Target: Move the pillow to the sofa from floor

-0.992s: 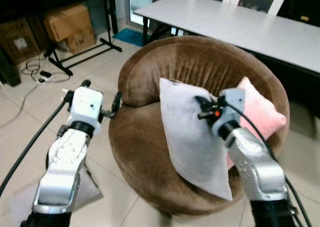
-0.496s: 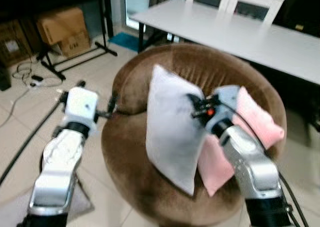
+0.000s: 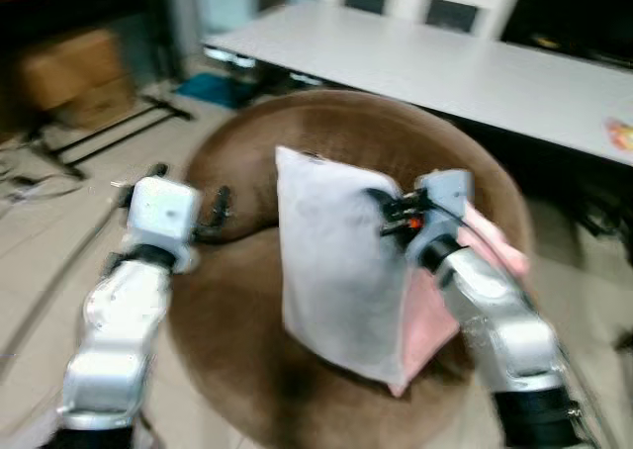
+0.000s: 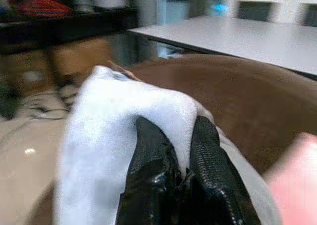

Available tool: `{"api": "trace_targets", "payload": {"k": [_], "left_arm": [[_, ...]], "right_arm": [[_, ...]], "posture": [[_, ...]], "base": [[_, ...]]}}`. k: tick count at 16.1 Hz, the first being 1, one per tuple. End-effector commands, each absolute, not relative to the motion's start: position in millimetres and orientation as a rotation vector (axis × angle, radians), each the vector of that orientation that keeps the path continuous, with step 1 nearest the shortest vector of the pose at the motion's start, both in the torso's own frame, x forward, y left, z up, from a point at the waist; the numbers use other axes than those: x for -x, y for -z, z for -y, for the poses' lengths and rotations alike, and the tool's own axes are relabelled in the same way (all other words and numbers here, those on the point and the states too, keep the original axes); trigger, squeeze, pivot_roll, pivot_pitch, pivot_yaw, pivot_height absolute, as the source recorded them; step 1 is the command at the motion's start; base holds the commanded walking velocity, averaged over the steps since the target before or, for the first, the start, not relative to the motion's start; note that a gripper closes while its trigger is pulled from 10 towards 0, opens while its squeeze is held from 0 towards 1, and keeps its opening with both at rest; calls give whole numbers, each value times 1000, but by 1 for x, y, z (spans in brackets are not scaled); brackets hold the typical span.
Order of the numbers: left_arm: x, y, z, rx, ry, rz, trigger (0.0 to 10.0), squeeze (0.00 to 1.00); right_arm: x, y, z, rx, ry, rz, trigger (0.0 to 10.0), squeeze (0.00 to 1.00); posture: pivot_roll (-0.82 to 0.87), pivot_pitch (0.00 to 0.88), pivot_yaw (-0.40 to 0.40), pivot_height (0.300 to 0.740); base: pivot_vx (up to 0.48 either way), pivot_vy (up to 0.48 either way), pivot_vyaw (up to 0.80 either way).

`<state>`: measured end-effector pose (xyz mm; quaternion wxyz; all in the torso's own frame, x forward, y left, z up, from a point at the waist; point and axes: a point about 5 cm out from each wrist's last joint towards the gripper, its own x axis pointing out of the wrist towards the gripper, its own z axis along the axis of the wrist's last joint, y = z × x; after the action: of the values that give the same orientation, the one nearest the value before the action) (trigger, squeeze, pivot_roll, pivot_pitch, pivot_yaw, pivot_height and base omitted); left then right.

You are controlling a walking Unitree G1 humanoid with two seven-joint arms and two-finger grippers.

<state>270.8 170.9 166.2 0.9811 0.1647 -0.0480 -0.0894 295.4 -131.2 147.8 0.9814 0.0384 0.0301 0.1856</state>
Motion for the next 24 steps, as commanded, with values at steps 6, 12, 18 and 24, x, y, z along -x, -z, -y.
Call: {"api": "trace_targets", "payload": {"k": [6,12,18,24], "left_arm": [[-262,-155,-182,-425,285,0,10000,188],[-249,-149,-199,-481,557,-161,10000,192],[-248,-156,-202,-473,648,-186,10000,192],[-248,-156,-200,-471,692,-200,10000,184]], "right_arm": [[-301,-161,111,-103,-535,-70,10000,0],[-321,-175,73,-311,-647,-187,10000,0],[-356,-164,84,-613,-370,-327,10000,0],[-365,-107,168,-642,212,-363,10000,0]], "posture": [[-56,0,-66,740],[-49,0,-52,740],[-42,0,-36,740],[-37,0,-33,740]], "base": [[0,0,0],[0,0,0],[0,0,0],[0,0,0]]}}
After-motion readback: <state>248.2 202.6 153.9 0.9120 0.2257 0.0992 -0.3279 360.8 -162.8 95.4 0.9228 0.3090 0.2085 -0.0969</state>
